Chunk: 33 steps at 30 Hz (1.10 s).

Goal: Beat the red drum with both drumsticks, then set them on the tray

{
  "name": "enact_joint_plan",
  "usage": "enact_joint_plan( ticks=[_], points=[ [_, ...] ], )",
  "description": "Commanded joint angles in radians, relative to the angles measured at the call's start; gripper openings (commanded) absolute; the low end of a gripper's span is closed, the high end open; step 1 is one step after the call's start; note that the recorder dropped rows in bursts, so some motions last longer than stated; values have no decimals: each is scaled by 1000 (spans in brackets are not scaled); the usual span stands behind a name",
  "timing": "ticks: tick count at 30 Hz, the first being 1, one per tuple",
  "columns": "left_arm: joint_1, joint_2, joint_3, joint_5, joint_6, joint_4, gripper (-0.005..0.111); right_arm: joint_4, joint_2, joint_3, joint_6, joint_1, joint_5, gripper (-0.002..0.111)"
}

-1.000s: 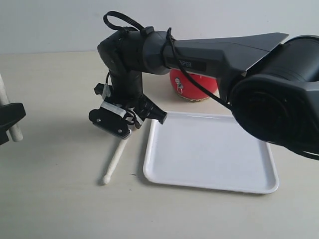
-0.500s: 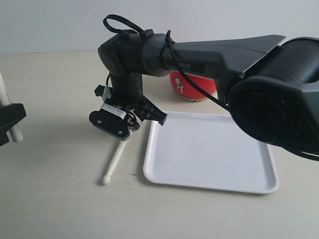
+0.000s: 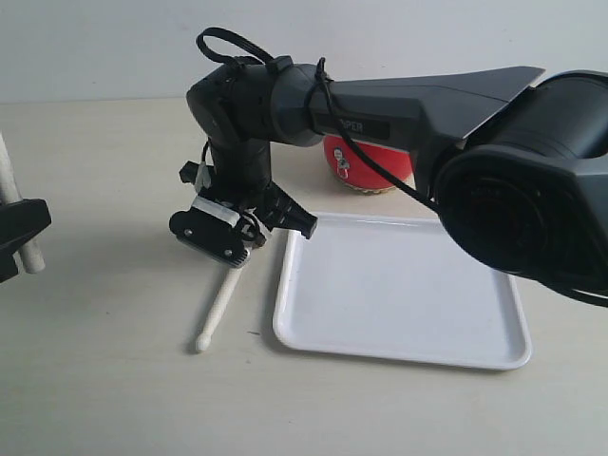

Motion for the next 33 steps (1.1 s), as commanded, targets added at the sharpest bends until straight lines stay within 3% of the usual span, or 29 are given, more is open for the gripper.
enact_joint_plan(
  ticks=[1, 11, 18, 26, 33],
  points=[
    [0, 1, -5, -6, -21, 18, 0, 10, -1, -4, -2, 1, -12, 35],
    [0, 1, -5, -6, -27, 28, 0, 6, 17, -4, -2, 1, -12, 35],
    [0, 1, -5, -8, -27, 28, 0, 6, 17, -4, 33, 1, 7, 0],
    [0, 1, -5, -8, -27, 28, 0, 13, -79, -4, 226, 13, 77, 0],
    [0, 1, -5, -8, -23, 28, 0, 5, -221, -4, 511, 13, 116, 0]
  ],
)
